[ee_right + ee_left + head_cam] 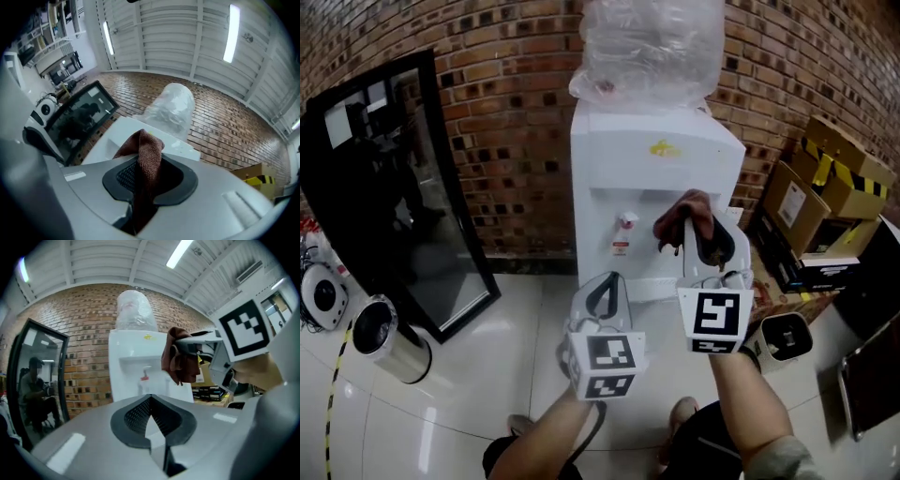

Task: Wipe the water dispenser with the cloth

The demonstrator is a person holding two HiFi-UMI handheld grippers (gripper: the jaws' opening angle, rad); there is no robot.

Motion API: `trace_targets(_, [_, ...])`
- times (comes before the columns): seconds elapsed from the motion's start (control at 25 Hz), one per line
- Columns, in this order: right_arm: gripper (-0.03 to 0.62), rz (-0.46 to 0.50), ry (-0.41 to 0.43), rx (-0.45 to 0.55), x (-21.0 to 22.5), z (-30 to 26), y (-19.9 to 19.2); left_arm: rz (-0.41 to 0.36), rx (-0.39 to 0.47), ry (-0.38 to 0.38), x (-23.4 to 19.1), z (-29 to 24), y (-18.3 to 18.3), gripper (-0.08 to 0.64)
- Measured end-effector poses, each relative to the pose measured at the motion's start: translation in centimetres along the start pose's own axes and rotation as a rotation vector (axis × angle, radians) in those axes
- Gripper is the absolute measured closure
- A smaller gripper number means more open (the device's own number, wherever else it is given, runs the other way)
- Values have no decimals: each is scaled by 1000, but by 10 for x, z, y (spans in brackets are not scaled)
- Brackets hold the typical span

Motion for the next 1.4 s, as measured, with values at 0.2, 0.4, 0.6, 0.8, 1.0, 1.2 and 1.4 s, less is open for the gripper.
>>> trace_targets(0.2, [512,0,199,-16,-101,-11,-2,43,-64,149,-65,35,-26,560])
trace_targets(0.4, [512,20,284,-94,-166,-46,-34,68,-100,256,-101,61,-40,560])
trace_targets(0.6, [512,-73,197,-61,-170,-68,-30,57,-110,305,-112,74,-45,560])
trace_targets(0.8, [512,-79,185,-67,-173,-71,-38,45,-128,326,-113,71,-51,560])
trace_targets(1.0, [512,-64,198,-101,-173,-59,-70,4,-144,280,-91,51,-57,560])
trace_targets(1.2, [514,-59,203,-206,-159,-54,-117,-31,-163,210,-62,29,-64,560])
trace_targets(1.4, [514,-48,166,-290,-123,-54,-153,-22,-166,159,-34,5,-63,560])
Point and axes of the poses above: the fingertips, and each gripper's own axes: z backward along the fingers, x to its right, y out of its top, the point moved 4 cm from there along z, backward along the fingers, and after that the axes turned 3 degrees about -z, right-handed, at the moved point
